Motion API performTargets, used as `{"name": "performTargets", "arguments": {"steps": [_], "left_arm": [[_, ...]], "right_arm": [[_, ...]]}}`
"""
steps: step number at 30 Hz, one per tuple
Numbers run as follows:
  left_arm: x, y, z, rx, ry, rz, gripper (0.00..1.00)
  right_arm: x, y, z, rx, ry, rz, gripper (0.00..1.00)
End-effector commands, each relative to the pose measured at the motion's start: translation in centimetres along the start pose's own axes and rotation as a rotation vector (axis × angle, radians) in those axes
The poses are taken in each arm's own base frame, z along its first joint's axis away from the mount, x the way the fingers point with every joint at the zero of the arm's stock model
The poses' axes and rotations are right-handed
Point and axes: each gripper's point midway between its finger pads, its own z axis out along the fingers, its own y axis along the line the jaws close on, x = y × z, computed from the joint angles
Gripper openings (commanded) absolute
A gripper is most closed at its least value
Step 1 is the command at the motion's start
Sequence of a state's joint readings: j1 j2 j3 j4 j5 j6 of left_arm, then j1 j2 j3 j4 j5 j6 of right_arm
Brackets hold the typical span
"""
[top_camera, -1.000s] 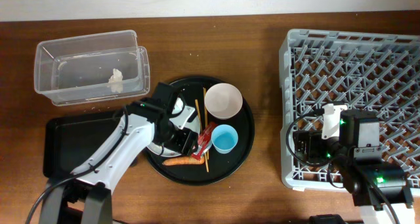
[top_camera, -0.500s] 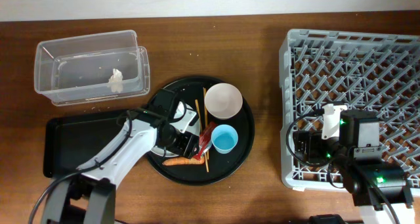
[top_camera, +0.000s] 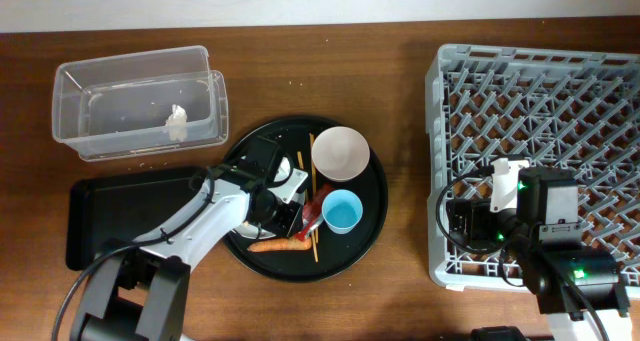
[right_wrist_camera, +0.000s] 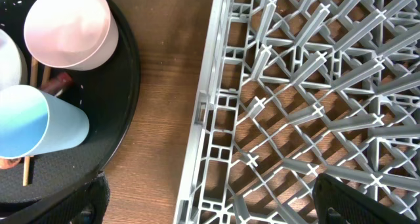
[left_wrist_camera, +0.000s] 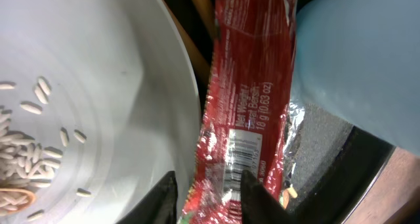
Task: Sort waste into correct bins and load items into the dishwasher rack
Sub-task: 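Grasp the red snack wrapper on the tray with the left gripper, then move the red wrapper left and drop it into the clear bin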
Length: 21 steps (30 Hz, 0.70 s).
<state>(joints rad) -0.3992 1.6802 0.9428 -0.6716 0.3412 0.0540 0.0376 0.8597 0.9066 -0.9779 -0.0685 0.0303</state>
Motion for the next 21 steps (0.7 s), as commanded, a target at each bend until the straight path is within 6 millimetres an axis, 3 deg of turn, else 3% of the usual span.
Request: {"name": "performTargets", "arguments": {"steps": [1, 4, 9, 14, 17, 21], "left_arm": [[0.2, -0.1, 0.3, 0.012, 0.006, 0.002, 0.26], [0.2, -0.1, 0.3, 0.011, 0.007, 0.002, 0.24], [0.0, -0.1, 0.2, 0.01, 0.004, 0.003, 0.11], [-1.2, 0.5, -0.6, -0.038, -0.016, 0.008, 0.06], [-2.0, 0.5, -1.8, -0.055, -0.018, 0.008, 0.0], [-4.0, 0.1, -4.2, -0.058, -0.043, 0.005, 0.0]], "right_arm": [[-0.5, 0.2, -0.4, -0.007, -0.014, 0.002, 0.98], [-0.5, 0.2, -0.4, -0.007, -0.013, 0.002, 0.98], [-0.5, 0.3, -0.4, -0.007, -0.013, 0.002, 0.98], [-0.5, 0.2, -0.4, -0.007, -0.013, 0.002, 0.98], [-0.5, 0.2, -0.4, -0.007, -0.013, 0.002, 0.98], [-0.5, 0.2, -0.4, -0.007, -0.013, 0.001, 0.98]]}}
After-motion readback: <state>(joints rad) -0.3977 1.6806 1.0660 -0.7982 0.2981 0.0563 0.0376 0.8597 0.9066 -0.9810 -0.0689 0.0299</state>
